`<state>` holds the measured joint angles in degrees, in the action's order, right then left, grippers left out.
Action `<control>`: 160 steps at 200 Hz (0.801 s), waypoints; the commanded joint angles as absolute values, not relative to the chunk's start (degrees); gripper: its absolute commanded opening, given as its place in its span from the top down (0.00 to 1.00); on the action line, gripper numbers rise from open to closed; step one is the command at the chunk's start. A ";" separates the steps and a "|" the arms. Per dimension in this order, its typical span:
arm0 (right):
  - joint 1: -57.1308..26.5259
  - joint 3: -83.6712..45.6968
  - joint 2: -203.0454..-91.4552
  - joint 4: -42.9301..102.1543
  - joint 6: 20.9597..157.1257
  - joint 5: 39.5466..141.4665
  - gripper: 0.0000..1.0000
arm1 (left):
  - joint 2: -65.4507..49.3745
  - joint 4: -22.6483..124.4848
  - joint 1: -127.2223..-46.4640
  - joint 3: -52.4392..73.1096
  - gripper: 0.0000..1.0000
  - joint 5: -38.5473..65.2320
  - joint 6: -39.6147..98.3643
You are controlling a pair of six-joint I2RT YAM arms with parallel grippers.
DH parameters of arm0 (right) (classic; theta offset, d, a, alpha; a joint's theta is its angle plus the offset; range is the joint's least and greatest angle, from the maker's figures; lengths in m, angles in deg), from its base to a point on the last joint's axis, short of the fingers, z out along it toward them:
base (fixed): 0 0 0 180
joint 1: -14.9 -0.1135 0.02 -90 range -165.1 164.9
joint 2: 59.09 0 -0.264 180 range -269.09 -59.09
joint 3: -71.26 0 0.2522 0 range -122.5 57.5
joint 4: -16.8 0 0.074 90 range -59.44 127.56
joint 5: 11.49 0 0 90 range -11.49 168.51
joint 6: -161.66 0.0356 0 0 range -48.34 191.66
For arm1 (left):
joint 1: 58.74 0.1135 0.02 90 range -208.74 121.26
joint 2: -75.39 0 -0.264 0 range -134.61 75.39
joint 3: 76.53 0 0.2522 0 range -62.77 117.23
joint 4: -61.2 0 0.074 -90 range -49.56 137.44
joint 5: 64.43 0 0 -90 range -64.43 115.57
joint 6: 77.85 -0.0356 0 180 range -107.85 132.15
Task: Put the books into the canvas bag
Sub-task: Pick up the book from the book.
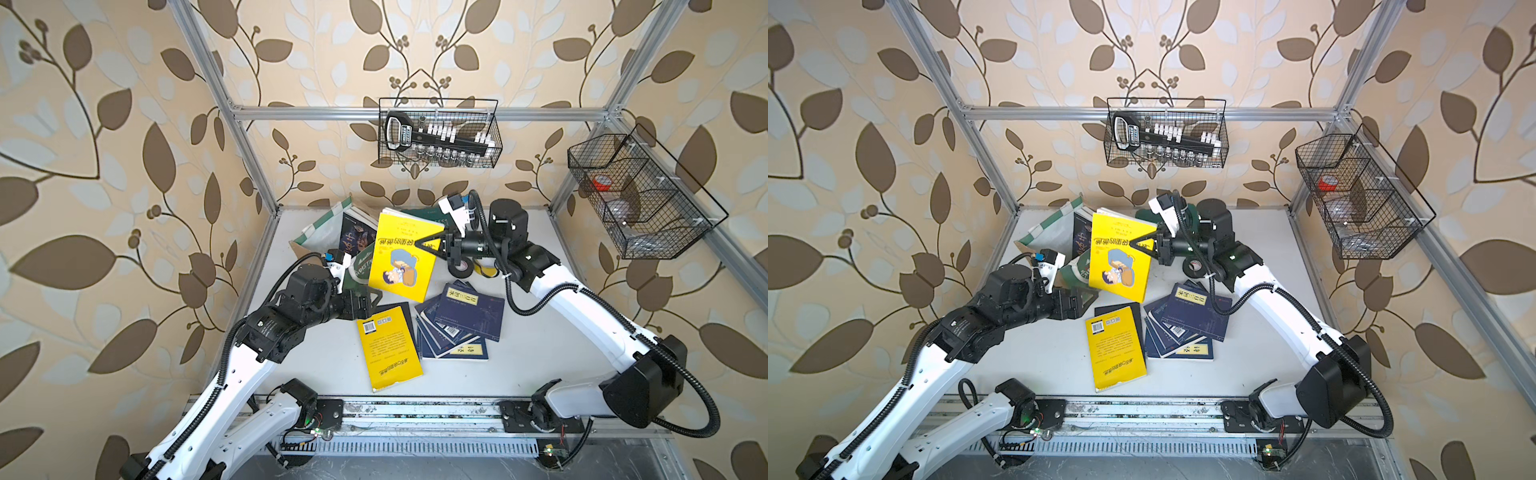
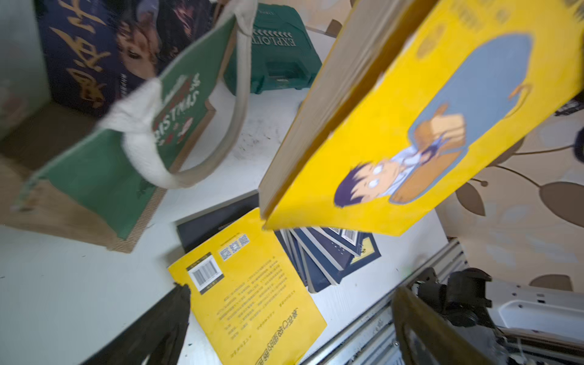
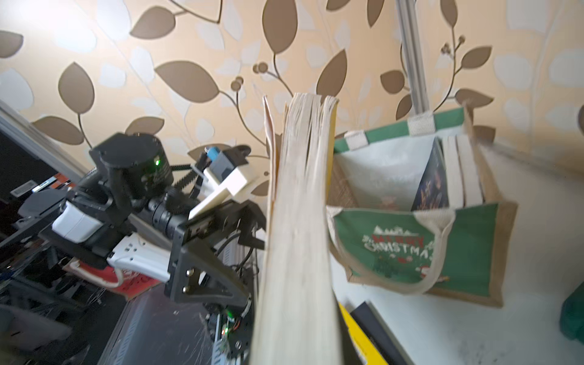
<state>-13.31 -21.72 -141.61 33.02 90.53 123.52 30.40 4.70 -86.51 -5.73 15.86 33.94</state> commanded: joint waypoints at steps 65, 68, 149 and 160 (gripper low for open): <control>-15.67 -55.87 -165.34 32.50 90.58 114.19 1.00 | 38.26 1.11 -86.69 -9.19 0.01 26.47 24.45; -15.94 -57.41 -166.07 32.95 90.12 113.98 1.00 | 38.70 1.24 -86.69 -9.36 0.01 26.38 24.26; -21.38 -75.77 -181.89 36.93 86.90 107.72 1.00 | 42.51 2.52 -86.69 -10.56 0.01 27.98 23.16; -21.98 -74.73 -182.15 36.76 86.32 107.01 1.00 | 42.77 2.61 -86.69 -10.56 0.01 28.04 23.15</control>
<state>-20.96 -73.45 -181.58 39.05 88.08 109.80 42.29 0.76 -86.51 -10.39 26.28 24.30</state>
